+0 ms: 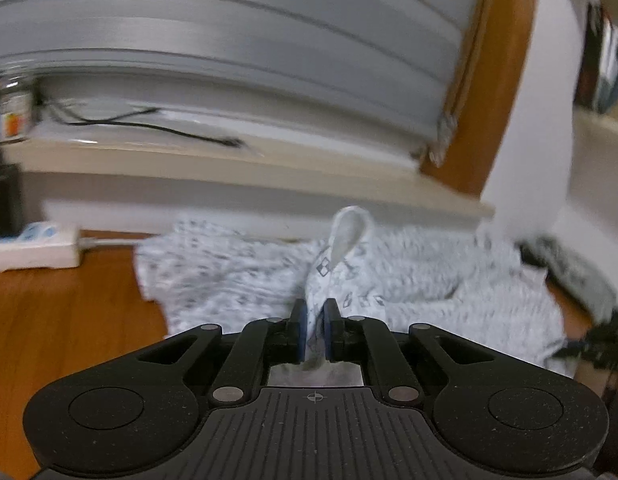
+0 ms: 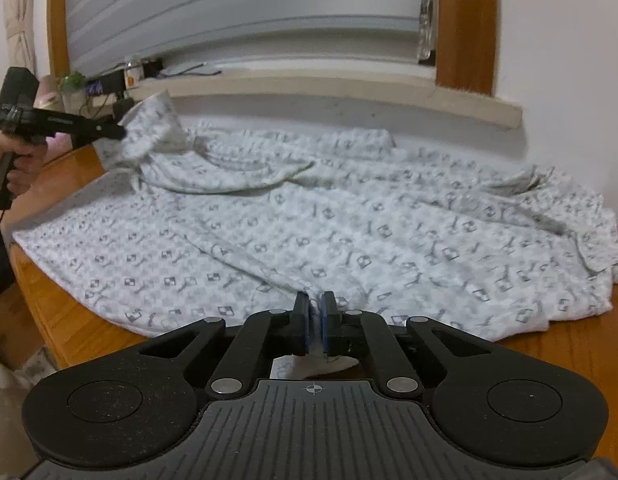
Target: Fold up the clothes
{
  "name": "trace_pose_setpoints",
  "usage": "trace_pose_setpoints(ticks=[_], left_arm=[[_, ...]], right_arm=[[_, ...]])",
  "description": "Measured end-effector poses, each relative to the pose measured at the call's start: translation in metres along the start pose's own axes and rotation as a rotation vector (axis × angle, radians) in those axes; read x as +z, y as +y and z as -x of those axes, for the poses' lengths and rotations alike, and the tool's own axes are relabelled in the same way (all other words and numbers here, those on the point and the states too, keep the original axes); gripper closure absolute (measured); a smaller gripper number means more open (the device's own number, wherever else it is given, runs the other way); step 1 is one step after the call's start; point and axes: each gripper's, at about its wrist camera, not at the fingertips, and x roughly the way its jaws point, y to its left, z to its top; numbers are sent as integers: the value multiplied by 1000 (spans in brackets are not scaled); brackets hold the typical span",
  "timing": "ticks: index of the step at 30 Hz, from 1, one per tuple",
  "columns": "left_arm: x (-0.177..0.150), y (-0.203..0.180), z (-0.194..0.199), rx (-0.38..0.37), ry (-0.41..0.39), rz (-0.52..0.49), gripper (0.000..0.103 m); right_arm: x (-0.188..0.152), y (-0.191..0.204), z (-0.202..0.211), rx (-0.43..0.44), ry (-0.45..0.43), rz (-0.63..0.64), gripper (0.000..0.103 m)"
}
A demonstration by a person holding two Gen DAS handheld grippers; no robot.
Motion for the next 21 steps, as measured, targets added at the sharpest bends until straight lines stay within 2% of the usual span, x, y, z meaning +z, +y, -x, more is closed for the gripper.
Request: trace_pose_setpoints(ticks=[4, 7, 10, 13, 15, 17, 18, 20, 21], left_arm=[[-8, 17, 30, -17, -12, 66, 94], [-32, 22, 40, -22, 45, 86, 94], [-46, 23, 42, 10, 77, 84, 93], [-46, 23, 42, 36, 76, 73, 80], [-46, 22, 42, 53, 75, 66, 80], [-45, 21, 42, 71, 74, 59, 66], [-45, 21, 42, 79, 74, 56, 62], [-45, 20, 42, 96, 73, 48, 48], [-46, 20, 41, 103, 74, 44, 47]], right_arm=[[-4, 3, 16, -7, -8, 15, 97], [-13, 3, 27, 3, 0, 4, 97], [-24, 6, 32, 16, 18, -8, 97], [-31, 7, 36, 23, 23, -16, 96], [-30, 4, 39, 26, 8, -37, 92], [-28, 2, 44, 28, -10, -47, 90], [-27, 1, 47, 25, -23, -54, 85], [-25, -3, 52, 19, -46, -64, 80], [-24, -4, 53, 13, -53, -66, 78]])
